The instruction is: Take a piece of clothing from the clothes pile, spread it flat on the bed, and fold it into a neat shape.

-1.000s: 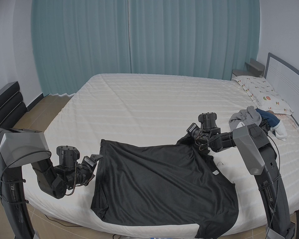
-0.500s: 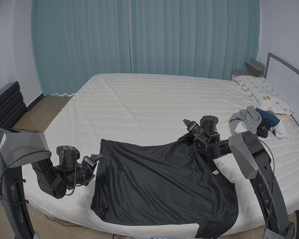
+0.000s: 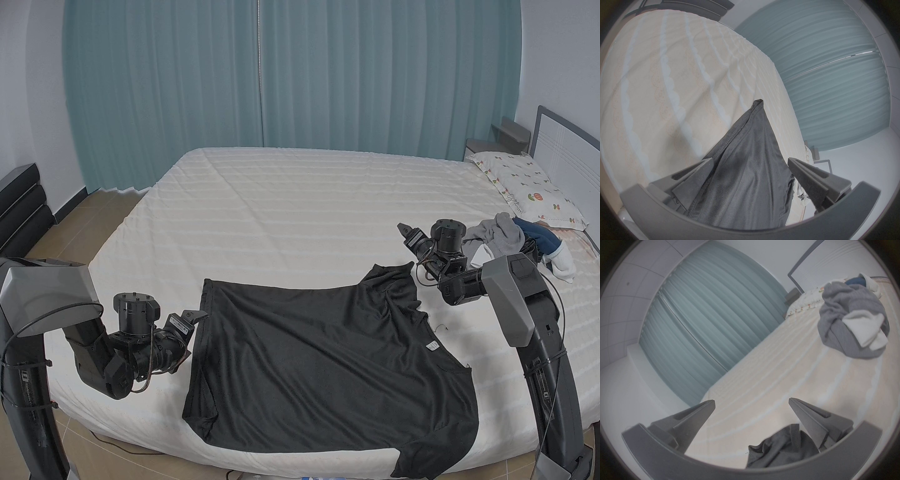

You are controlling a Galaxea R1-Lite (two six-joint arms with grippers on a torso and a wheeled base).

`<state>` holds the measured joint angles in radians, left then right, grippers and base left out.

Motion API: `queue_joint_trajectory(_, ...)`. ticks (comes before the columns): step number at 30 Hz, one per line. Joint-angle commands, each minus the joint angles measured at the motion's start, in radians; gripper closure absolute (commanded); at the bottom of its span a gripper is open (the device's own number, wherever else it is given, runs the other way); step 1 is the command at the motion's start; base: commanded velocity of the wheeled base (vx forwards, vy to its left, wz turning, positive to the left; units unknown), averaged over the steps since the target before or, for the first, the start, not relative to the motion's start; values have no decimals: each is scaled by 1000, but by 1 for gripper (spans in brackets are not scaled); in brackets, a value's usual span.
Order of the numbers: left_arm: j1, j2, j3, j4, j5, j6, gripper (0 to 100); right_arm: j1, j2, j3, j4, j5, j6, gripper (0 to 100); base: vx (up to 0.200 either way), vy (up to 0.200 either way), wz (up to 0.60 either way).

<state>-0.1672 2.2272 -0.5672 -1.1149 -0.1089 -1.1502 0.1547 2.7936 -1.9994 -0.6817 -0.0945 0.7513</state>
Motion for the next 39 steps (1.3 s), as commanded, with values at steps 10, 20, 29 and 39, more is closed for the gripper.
queue_joint_trajectory(10, 0, 2, 1, 0, 0, -2, 0, -29, -175, 337, -21, 122, -9, 0, 0, 0, 0)
queue_joint_trajectory(20, 0, 2, 1, 0, 0, -2, 0, -52, -177, 501, -15, 216, -9, 0, 0, 0, 0)
queue_joint_trajectory(29, 0, 2, 0, 0, 0, -2, 0, -46, -97, 461, 1, 225, -7, 0, 0, 0, 0)
queue_joint_trajectory(39, 0, 2, 0, 0, 0, -2, 0, -61, -52, 335, 13, 197, 7, 100, 0, 0, 0)
